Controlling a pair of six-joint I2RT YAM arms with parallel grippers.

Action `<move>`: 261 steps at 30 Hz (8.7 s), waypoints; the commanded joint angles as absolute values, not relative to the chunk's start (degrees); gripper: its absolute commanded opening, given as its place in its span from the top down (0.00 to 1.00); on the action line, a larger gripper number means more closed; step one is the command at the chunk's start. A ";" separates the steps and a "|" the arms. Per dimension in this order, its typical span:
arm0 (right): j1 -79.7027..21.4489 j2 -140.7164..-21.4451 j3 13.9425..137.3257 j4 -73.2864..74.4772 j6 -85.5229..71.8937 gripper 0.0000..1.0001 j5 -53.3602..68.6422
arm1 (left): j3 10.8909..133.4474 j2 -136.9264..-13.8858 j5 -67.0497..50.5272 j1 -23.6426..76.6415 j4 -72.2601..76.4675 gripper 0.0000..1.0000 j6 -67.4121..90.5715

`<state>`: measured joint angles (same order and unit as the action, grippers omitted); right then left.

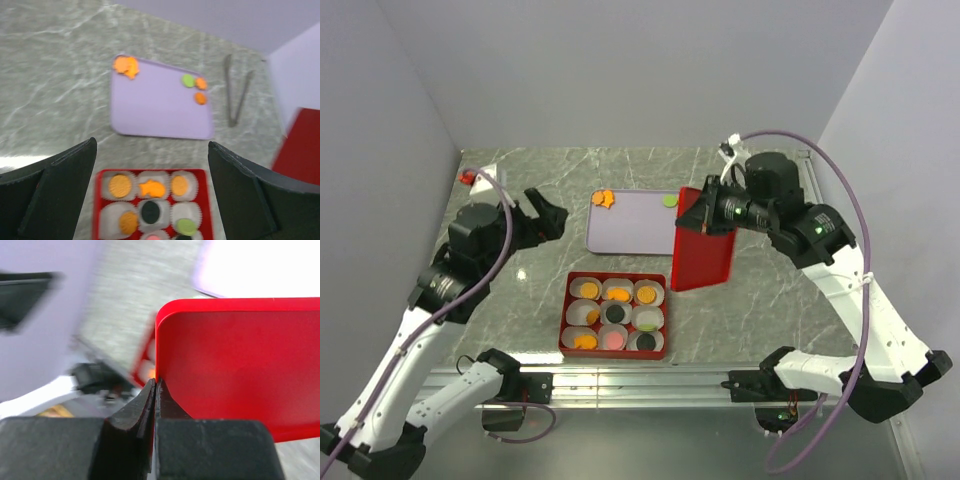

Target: Pack the cookies

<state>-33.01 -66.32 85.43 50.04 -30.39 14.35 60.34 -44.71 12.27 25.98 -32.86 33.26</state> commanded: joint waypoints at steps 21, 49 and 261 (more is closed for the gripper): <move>-30.15 -78.04 91.75 -45.41 -96.92 1.00 57.48 | 48.08 -52.47 -48.68 -1.39 26.78 0.01 68.18; -33.66 -98.00 103.71 -77.95 -125.50 1.00 46.85 | 40.25 -65.74 -48.16 5.71 74.17 0.01 97.46; -28.48 -64.26 29.27 2.54 -55.20 0.53 30.85 | 31.29 -49.75 -9.05 22.67 -33.57 0.15 59.24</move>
